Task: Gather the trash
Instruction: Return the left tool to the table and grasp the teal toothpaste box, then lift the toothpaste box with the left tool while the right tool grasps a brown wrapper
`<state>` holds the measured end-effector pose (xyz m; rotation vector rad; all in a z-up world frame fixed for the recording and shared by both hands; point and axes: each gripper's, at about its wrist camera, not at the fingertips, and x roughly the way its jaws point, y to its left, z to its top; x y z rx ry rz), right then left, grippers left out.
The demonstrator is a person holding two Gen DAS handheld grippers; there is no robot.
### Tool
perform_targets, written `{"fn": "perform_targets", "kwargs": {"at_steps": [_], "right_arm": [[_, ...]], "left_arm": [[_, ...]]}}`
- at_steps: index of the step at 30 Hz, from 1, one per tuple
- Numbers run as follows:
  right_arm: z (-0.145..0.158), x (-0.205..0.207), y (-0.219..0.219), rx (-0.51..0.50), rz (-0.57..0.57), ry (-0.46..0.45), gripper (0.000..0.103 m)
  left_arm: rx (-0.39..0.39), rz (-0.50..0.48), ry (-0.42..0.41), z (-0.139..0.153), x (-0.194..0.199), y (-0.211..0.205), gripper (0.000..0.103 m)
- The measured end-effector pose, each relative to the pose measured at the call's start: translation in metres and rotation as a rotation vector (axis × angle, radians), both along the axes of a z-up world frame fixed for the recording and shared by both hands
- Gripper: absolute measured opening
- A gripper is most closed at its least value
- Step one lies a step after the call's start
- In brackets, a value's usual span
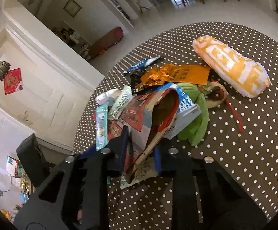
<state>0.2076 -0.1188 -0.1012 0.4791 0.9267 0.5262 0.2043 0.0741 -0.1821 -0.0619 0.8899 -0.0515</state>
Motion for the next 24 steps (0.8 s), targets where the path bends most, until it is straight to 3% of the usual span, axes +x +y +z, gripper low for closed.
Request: {"fn": "perform_targets", "kwargs": {"at_steps": [6, 13, 21, 24], "right_arm": [[0.024, -0.019, -0.019, -0.009, 0.005, -0.084, 0.010], [0.051, -0.044, -0.061, -0.006, -0.036, -0.174, 0.009], [0.073, -0.065, -0.079, -0.150, -0.054, -0.304, 0.008], [0.071, -0.065, -0.078, -0.170, -0.047, -0.300, 0.008]], "left_arm": [[-0.039, -0.008, -0.041, 0.005, -0.018, -0.008, 0.026], [-0.052, -0.004, -0.118, 0.029, -0.045, -0.020, 0.026], [-0.075, -0.043, -0.182, 0.053, -0.055, -0.049, 0.026], [-0.077, -0.059, -0.192, 0.054, -0.049, -0.059, 0.019]]}}
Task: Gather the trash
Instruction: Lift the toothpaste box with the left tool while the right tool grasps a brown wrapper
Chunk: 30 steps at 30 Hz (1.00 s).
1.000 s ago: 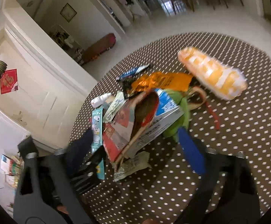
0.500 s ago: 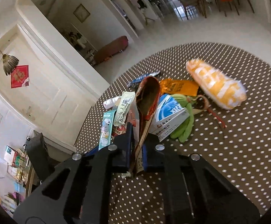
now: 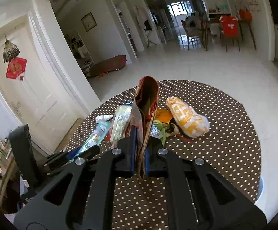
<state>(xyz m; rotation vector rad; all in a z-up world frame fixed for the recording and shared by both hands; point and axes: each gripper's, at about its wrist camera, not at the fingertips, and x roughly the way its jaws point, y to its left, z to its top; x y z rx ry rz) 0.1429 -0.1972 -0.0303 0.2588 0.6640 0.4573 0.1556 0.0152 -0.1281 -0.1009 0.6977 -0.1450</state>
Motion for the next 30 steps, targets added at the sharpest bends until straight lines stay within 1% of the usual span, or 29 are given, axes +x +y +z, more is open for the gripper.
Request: {"fn": "perform_targets", "kwargs": {"at_steps": [1, 5, 9, 10, 11, 13, 14, 18, 19, 20, 21, 23, 25, 30], "right_arm": [[-0.004, 0.002, -0.001, -0.002, -0.001, 0.010, 0.008], [-0.010, -0.003, -0.009, 0.029, -0.022, 0.017, 0.008], [-0.006, -0.008, -0.015, 0.034, -0.054, -0.002, 0.007], [-0.004, -0.010, -0.017, 0.031, -0.064, -0.012, 0.007], [-0.003, -0.011, -0.019, 0.030, -0.071, -0.018, 0.007], [-0.001, -0.013, -0.022, 0.013, -0.089, -0.033, 0.007], [-0.001, -0.014, -0.023, 0.009, -0.095, -0.038, 0.007], [-0.002, -0.016, -0.029, 0.022, -0.118, -0.042, 0.007], [-0.002, -0.015, -0.033, 0.027, -0.123, -0.042, 0.007], [-0.001, -0.013, -0.037, 0.029, -0.128, -0.042, 0.007], [-0.001, -0.013, -0.039, 0.032, -0.131, -0.041, 0.007], [-0.002, -0.015, -0.045, 0.043, -0.137, -0.040, 0.007], [-0.002, -0.016, -0.050, 0.054, -0.143, -0.041, 0.006], [0.001, -0.022, -0.063, 0.071, -0.162, -0.050, 0.006]], "left_arm": [[-0.001, -0.003, 0.001, 0.000, 0.000, -0.002, 0.015], [-0.010, -0.003, 0.005, -0.002, -0.001, -0.004, 0.014], [-0.006, -0.012, 0.016, -0.009, 0.003, 0.001, 0.013], [-0.003, -0.014, 0.017, -0.011, 0.003, 0.002, 0.019], [0.001, -0.012, 0.025, -0.014, 0.004, 0.002, 0.038], [-0.003, -0.002, 0.026, -0.020, 0.006, 0.007, 0.064], [-0.011, -0.011, 0.034, -0.024, 0.008, 0.007, 0.064], [-0.001, -0.007, 0.094, -0.042, 0.019, 0.008, 0.064], [-0.009, -0.010, 0.116, -0.048, 0.021, 0.008, 0.061], [-0.013, -0.019, 0.124, -0.050, 0.022, 0.008, 0.054], [-0.013, -0.031, 0.130, -0.053, 0.021, 0.006, 0.050], [-0.007, -0.059, 0.142, -0.056, 0.021, 0.001, 0.029], [-0.010, -0.062, 0.131, -0.055, 0.021, -0.001, 0.025], [-0.017, -0.062, 0.093, -0.041, 0.015, 0.000, 0.021]]}}
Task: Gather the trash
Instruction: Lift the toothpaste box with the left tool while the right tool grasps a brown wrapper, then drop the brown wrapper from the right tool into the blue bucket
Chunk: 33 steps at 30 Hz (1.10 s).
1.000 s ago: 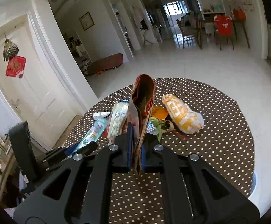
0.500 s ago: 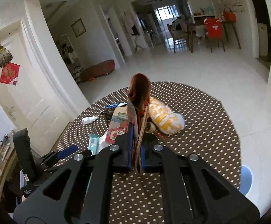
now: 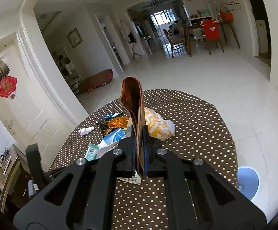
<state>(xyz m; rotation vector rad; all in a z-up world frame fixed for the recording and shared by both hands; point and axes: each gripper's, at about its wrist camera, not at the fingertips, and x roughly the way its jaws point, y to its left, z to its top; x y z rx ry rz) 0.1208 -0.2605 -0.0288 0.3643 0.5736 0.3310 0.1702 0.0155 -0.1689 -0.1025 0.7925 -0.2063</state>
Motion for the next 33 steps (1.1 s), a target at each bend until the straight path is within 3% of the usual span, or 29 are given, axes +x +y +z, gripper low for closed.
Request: {"fn": "perform_targets", "kwargs": {"at_steps": [1, 2, 12, 16, 22, 25, 33], "right_arm": [[0.000, 0.000, -0.005, 0.006, -0.006, -0.001, 0.006], [-0.001, 0.000, -0.008, 0.004, -0.011, -0.001, 0.006], [0.002, -0.020, -0.062, 0.038, -0.079, -0.024, 0.005], [0.003, -0.035, -0.104, 0.055, -0.156, -0.033, 0.005], [-0.008, -0.058, -0.176, 0.055, -0.312, -0.016, 0.005], [-0.020, -0.067, -0.212, 0.033, -0.396, 0.014, 0.005], [-0.099, -0.057, -0.285, 0.015, -0.528, 0.212, 0.005]], "left_arm": [[-0.001, -0.003, -0.012, 0.005, -0.002, -0.001, 0.008], [0.000, -0.005, -0.017, 0.008, -0.004, -0.002, 0.007], [-0.048, -0.069, -0.087, 0.040, -0.011, -0.031, 0.007], [-0.084, -0.124, -0.131, 0.058, -0.014, -0.060, 0.007], [-0.125, -0.279, -0.164, 0.073, -0.002, -0.146, 0.007], [-0.156, -0.360, -0.139, 0.070, 0.008, -0.193, 0.007], [-0.162, -0.507, -0.005, 0.037, 0.033, -0.313, 0.007]]}}
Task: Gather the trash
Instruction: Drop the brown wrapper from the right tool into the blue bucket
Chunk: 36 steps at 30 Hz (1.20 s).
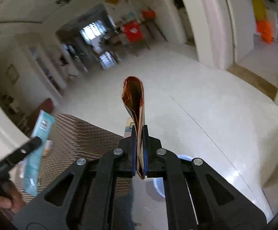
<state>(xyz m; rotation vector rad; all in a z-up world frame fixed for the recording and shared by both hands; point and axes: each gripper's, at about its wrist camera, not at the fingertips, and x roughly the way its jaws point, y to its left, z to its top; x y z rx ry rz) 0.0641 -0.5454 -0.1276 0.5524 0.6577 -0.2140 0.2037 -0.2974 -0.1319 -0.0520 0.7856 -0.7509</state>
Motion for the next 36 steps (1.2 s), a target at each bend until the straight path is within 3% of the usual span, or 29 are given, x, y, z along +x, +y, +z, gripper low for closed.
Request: {"fn": "perform_targets", "kwargs": {"at_steps": [7, 8, 10, 11, 12, 15, 22, 24, 25, 26, 31, 36], "right_arm": [[-0.104, 0.043, -0.038, 0.126, 0.001, 0.195, 0.006], [-0.121, 0.050, -0.044, 0.155, 0.002, 0.220, 0.010], [-0.157, 0.061, -0.055, 0.224, 0.003, 0.281, 0.024], [-0.169, 0.063, -0.062, 0.250, -0.010, 0.290, 0.054], [-0.181, 0.062, -0.069, 0.276, -0.029, 0.293, 0.065], [-0.189, 0.046, -0.080, 0.336, -0.068, 0.266, 0.066], [-0.146, 0.028, -0.097, 0.312, -0.133, 0.160, 0.081], [-0.132, 0.026, -0.099, 0.299, -0.136, 0.126, 0.086], [-0.124, 0.025, -0.098, 0.290, -0.135, 0.107, 0.087], [-0.118, 0.024, -0.095, 0.283, -0.133, 0.095, 0.088], [-0.098, 0.024, -0.083, 0.249, -0.131, 0.067, 0.097], [-0.081, 0.019, -0.071, 0.198, -0.149, 0.085, 0.097]], "left_arm": [[0.122, -0.062, 0.142, -0.059, 0.027, -0.079, 0.007], [0.137, -0.063, 0.155, -0.067, 0.030, -0.086, 0.007], [0.175, -0.060, 0.190, -0.083, 0.038, -0.102, 0.007], [0.194, -0.062, 0.214, -0.092, 0.043, -0.112, 0.007], [0.212, -0.064, 0.231, -0.098, 0.045, -0.120, 0.007], [0.268, -0.080, 0.267, -0.120, 0.052, -0.141, 0.007], [0.355, -0.115, 0.338, -0.164, 0.057, -0.177, 0.009], [0.370, -0.118, 0.359, -0.175, 0.062, -0.183, 0.035], [0.369, -0.099, 0.363, -0.178, 0.066, -0.180, 0.063], [0.368, -0.080, 0.358, -0.179, 0.069, -0.181, 0.077], [0.372, -0.023, 0.344, -0.172, 0.074, -0.170, 0.083], [0.342, 0.006, 0.235, -0.134, 0.061, -0.155, 0.088]]}}
